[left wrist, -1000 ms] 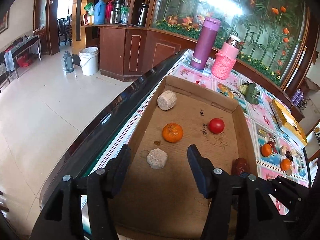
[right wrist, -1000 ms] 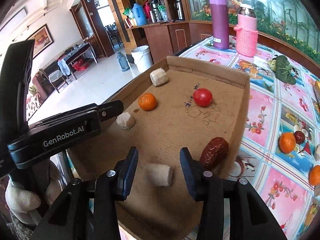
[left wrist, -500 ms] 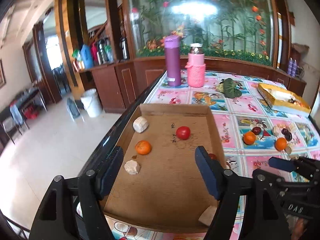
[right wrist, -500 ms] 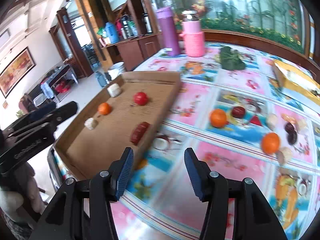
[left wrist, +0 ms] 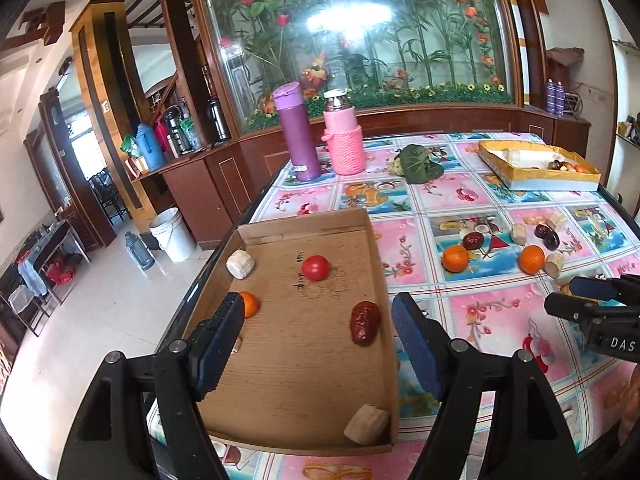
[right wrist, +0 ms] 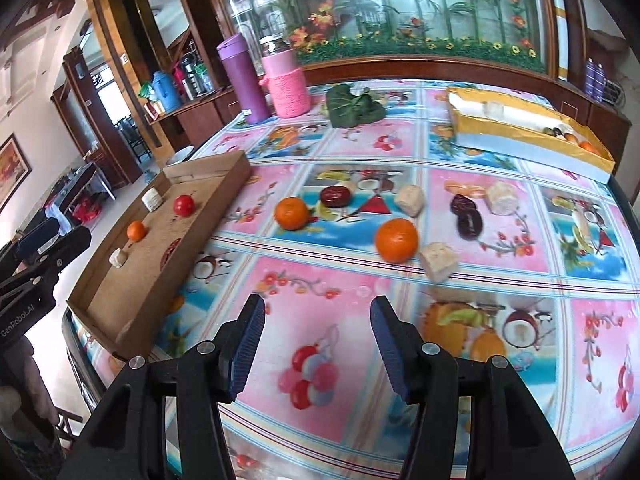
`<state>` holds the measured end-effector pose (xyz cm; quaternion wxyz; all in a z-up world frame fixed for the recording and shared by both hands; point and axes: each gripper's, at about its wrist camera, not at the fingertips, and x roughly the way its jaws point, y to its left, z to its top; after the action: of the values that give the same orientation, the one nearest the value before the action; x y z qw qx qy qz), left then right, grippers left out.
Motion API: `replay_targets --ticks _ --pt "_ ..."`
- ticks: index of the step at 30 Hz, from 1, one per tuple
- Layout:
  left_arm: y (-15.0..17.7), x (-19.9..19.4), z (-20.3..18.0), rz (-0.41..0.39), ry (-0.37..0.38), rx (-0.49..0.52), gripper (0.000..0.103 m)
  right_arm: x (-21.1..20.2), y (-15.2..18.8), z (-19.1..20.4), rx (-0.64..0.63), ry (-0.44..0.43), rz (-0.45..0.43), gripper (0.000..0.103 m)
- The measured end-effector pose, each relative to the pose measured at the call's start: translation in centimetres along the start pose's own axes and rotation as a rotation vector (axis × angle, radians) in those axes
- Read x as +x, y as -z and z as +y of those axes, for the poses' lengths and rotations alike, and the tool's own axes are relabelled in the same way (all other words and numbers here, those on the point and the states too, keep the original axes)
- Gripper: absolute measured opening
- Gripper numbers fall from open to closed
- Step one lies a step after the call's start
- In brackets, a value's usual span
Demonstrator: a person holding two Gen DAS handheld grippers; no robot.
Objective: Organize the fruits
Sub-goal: 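Move the left gripper to another mandarin orange while the right gripper approaches a cylindrical pastry, then close the left gripper on the orange while the right gripper closes on the pastry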
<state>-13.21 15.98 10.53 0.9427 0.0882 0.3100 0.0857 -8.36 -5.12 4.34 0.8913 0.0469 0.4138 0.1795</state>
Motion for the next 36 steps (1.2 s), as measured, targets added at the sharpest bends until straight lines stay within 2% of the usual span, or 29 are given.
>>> replay_targets --ticks 8,13,17,21,29,30,31,34,36 --pt "-0.5 1.1 -1.2 0.049 0.075 -0.001 0.076 -0.9 0.5 -4.1 0.048 0.052 -0.009 0.062" --pt "-0.8 2.5 -3.0 0.102 0.199 -0.014 0.076 -2.0 0.3 -8.3 0.130 0.108 -0.018 0.062" --pt "-0.8 3.9 -6.1 0.149 0.299 0.003 0.076 -2.3 -0.1 -10.7 0.183 0.124 -0.020 0.062" --pt "-1.2 5.3 -8.8 0.169 0.361 0.030 0.076 -1.2 -0.6 -10.7 0.180 0.115 0.000 0.062" --pt "-2.6 7.9 -10.1 0.192 0.380 0.010 0.075 3.6 -2.0 -7.7 0.029 0.111 0.057 0.062" --pt "-2.7 8.2 -10.2 0.199 0.382 0.007 0.075 4.1 -2.1 -7.5 0.013 0.119 0.062 0.058" --pt "-2.7 8.6 -10.3 0.207 0.387 0.005 0.075 4.5 -2.2 -7.3 0.001 0.125 0.065 0.047" --pt "-3.0 9.5 -11.1 0.224 0.404 0.003 0.075 5.1 -2.3 -7.1 -0.024 0.124 0.069 0.029" --pt "-3.1 10.0 -12.1 0.229 0.425 0.009 0.075 4.7 -2.2 -7.5 -0.010 0.104 0.059 0.029"
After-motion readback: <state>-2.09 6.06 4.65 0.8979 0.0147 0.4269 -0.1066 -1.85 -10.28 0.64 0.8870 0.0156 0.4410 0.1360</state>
